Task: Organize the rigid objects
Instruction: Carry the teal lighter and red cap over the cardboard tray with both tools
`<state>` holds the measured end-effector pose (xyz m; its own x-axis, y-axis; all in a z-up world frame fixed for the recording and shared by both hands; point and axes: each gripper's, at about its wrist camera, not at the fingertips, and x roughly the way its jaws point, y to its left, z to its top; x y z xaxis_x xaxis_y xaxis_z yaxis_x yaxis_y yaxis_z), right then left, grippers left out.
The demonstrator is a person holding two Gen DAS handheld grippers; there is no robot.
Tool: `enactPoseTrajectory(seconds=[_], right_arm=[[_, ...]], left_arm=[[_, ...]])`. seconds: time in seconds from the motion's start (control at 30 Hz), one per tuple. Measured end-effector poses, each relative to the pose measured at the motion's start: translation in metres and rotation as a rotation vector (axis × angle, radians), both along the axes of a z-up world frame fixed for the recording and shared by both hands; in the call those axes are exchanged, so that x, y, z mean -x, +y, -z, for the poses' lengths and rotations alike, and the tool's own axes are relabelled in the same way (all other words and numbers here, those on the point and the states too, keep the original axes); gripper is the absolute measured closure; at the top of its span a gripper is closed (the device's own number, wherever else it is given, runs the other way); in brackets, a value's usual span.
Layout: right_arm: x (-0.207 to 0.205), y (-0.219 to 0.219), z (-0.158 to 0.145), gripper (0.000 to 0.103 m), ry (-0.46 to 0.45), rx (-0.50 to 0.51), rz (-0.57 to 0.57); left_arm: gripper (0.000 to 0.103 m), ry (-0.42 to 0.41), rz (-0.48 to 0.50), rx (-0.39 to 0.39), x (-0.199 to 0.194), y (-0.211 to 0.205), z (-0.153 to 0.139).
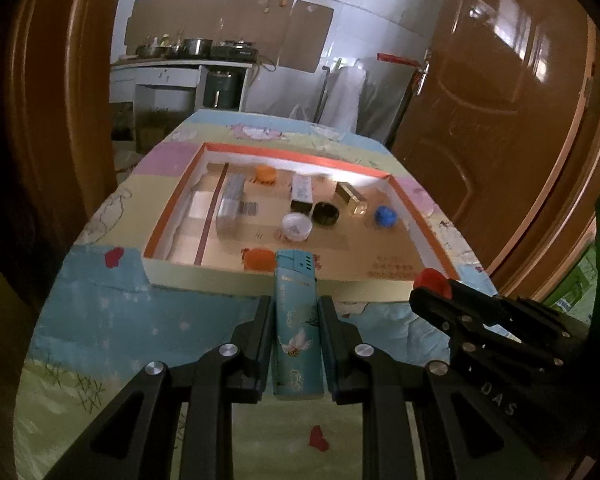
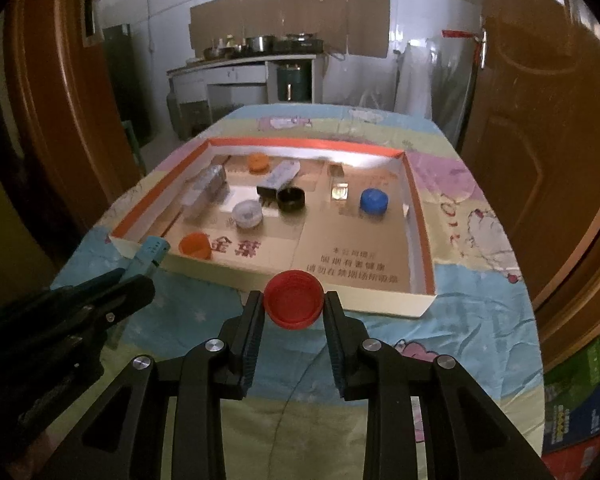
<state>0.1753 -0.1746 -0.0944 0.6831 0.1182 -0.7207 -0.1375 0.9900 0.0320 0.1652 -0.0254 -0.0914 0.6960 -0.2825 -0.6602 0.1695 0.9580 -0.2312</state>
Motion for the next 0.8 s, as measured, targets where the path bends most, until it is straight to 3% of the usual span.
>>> enactPoseTrajectory(seconds=[0.4, 0.8], right_arm=[[-0.002, -0.014, -0.027, 0.072, -0.056, -0.001, 0.029], [-0.023, -0.037, -0.032, 0.072, -0.064, 0.001, 0.068]], left_arm=[[0.081, -0.045, 0.084, 0.037, -0.02, -0.026, -0.033], [0.081, -0.068, 0.137, 0.006, -0.048, -0.057, -0.047]])
